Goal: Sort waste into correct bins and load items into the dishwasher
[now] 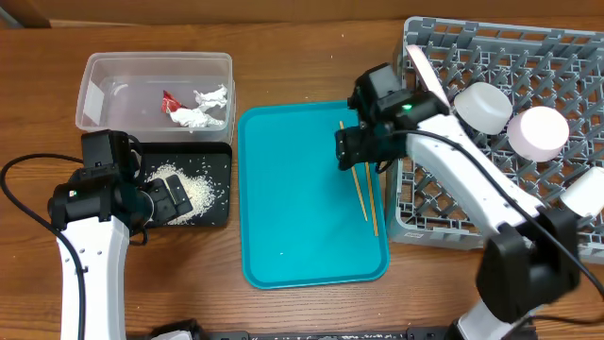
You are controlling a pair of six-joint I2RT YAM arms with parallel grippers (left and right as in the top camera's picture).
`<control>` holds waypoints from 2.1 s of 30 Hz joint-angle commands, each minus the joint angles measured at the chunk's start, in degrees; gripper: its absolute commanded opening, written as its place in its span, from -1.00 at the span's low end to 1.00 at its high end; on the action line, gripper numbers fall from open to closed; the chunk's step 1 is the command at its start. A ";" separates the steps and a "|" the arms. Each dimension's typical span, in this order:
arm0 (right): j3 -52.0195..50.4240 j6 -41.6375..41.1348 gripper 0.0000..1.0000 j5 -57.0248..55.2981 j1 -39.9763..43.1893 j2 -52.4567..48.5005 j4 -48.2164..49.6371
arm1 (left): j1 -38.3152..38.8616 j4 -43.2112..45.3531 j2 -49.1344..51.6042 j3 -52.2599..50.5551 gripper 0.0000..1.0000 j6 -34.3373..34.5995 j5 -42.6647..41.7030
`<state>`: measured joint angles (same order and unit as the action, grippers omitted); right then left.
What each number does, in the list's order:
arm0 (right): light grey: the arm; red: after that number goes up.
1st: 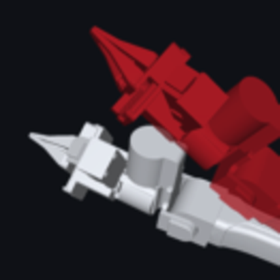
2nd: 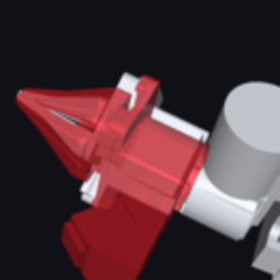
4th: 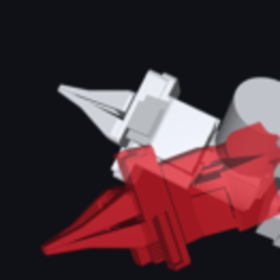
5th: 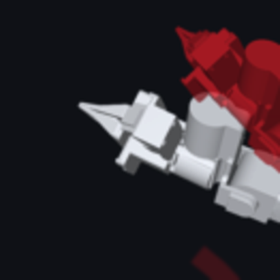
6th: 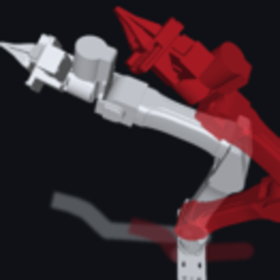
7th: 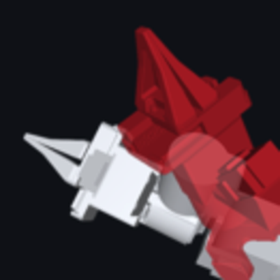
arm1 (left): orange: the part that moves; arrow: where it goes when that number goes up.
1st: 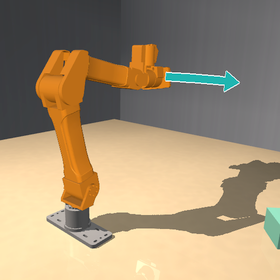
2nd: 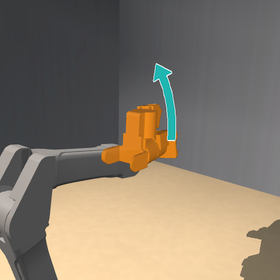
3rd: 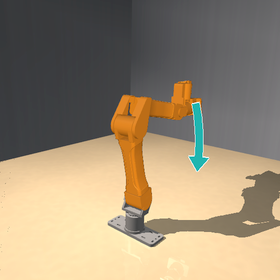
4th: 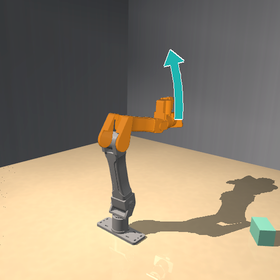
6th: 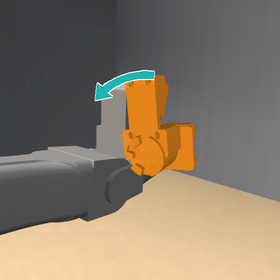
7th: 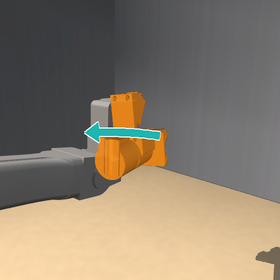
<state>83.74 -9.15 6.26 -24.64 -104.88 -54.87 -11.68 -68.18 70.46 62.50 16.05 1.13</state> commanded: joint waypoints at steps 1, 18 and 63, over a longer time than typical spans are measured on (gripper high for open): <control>-0.17 1.99 0.58 -3.67 -0.37 -4.20 6.29 | -0.31 -0.13 0.04 0.35 1.00 -0.61 0.17; -0.20 1.92 0.54 -3.63 -0.48 -14.91 7.89 | -0.31 -0.15 0.04 0.35 0.99 -0.61 0.15; 4.79 0.24 -0.92 -1.29 3.87 6.91 -14.08 | -0.31 -0.13 0.04 0.35 1.00 -0.61 0.17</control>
<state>88.01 -10.00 7.70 -23.03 -98.13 -66.94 -11.68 -68.18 70.50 62.50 16.05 1.13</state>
